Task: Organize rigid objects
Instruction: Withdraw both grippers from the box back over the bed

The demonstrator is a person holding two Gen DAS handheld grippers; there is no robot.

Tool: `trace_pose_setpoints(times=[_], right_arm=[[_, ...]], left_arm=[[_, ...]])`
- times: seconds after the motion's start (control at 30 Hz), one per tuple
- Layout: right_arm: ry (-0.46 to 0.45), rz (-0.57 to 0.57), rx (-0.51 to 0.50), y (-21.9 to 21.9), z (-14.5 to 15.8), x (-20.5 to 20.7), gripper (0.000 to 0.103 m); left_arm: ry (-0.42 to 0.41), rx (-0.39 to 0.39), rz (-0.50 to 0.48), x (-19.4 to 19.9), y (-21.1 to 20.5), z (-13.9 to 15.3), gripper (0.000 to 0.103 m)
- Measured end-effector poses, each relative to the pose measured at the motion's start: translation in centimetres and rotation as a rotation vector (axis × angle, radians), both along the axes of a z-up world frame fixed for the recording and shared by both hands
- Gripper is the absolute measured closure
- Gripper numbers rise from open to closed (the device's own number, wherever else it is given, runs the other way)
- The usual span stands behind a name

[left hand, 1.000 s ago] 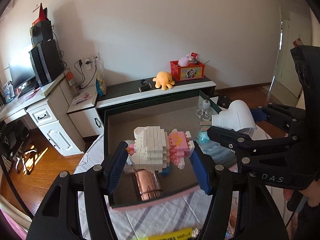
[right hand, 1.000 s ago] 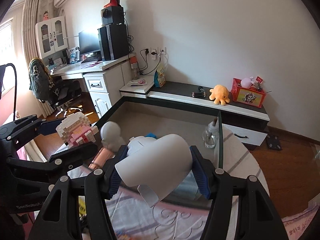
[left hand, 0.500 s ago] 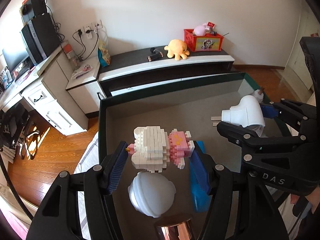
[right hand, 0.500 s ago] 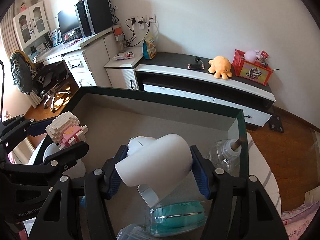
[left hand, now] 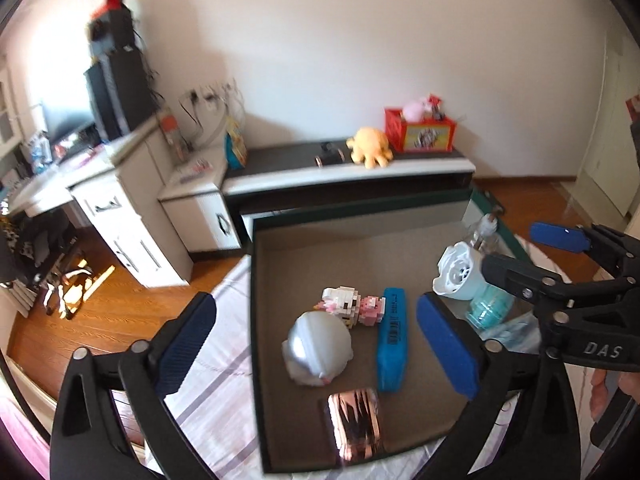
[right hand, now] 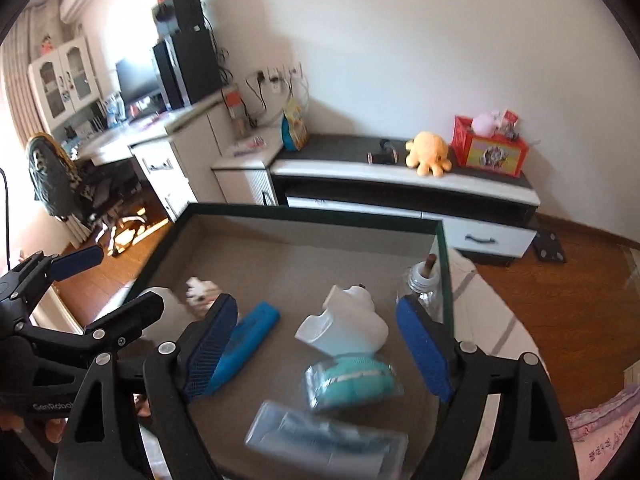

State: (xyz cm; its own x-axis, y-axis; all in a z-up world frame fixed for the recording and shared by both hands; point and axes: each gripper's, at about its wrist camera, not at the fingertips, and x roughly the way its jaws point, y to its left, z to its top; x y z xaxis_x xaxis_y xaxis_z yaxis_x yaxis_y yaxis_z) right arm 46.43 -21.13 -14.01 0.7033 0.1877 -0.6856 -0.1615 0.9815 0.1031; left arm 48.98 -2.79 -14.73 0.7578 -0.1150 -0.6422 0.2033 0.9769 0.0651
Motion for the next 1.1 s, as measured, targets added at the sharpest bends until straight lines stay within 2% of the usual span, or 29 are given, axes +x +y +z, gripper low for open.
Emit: trace_pose_setpoints(times=[0.1, 0.13, 0.2, 0.27, 0.37, 0.5, 0.67, 0.87, 1.1], right_arm=[[-0.082, 0.016, 0.017, 0.4, 2.0, -4.4, 0.008], [-0.105, 0.022, 0.019, 0.6, 2.6, -6.0, 0.0], [-0.152, 0.041, 0.031, 1.1, 3.5, -9.1, 0.0], [-0.197, 0.04, 0.043, 1.6, 4.3, -12.0, 0.0], [-0.235, 0.025, -0.003, 3.0, 5.0, -16.1, 0.0], [-0.309, -0.012, -0.04, 4.0, 5.7, -22.0, 0.0], [-0.394, -0.042, -0.052, 5.0, 6.0, -28.6, 0.0], [-0.44, -0.064, -0.01, 5.1, 6.5, -33.9, 0.0], [-0.457, -0.093, -0.03, 4.8, 6.8, -37.7, 0.0]], left_arm=[[-0.092, -0.025, 0.03, -4.3, 1.1, 2.0, 0.0], [-0.115, -0.032, 0.037, -5.8, 1.4, 2.5, 0.0], [-0.155, -0.056, 0.025, -8.7, 1.8, 3.2, 0.0], [-0.173, -0.04, 0.032, -11.5, 2.0, 3.4, 0.0], [-0.242, -0.019, 0.064, -16.2, 2.4, 3.8, 0.0], [-0.281, -0.068, 0.101, -21.6, 3.5, 4.2, 0.0], [-0.344, -0.078, 0.14, -27.8, 4.2, 4.5, 0.0], [-0.4, -0.08, 0.139, -33.1, 4.7, 5.5, 0.0], [-0.422, -0.068, 0.133, -36.3, 4.3, 6.0, 0.0]])
